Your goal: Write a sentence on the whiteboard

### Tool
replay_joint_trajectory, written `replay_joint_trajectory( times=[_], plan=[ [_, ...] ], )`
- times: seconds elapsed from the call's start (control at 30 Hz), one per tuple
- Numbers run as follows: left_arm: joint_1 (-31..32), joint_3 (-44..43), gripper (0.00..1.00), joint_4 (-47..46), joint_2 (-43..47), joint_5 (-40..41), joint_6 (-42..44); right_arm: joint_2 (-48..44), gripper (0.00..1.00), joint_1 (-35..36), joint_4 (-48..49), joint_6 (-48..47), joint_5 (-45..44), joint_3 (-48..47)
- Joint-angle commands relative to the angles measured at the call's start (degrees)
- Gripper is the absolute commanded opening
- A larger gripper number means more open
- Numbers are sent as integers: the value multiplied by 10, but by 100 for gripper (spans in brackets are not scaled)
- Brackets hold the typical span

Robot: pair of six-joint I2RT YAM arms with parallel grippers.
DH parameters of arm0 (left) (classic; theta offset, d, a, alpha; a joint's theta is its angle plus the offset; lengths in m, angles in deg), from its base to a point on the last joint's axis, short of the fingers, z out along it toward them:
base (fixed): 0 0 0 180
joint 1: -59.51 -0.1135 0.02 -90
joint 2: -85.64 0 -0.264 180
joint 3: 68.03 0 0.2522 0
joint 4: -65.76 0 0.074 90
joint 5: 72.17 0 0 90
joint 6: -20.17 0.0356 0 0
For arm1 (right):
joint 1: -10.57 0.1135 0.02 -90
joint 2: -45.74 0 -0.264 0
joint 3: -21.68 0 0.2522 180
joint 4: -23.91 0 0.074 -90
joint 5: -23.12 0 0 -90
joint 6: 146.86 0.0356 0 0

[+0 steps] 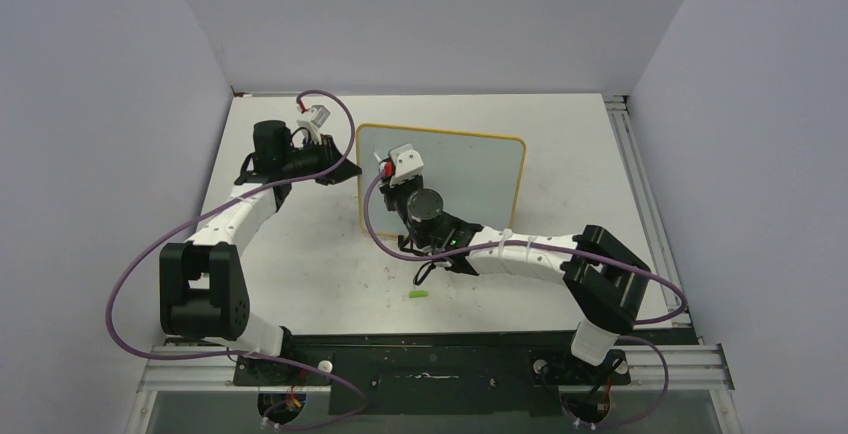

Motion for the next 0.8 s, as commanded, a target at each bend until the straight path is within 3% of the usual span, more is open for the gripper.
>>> replay_joint_trajectory(
  times=[0.0, 0.77],
  plan=[
    [13, -23, 10, -2, -4, -20, -1, -6, 5, 3, 27, 2, -10, 0],
    [14, -24, 10, 1, -3, -18, 0, -20, 5, 18, 52, -35, -7, -21]
  ],
)
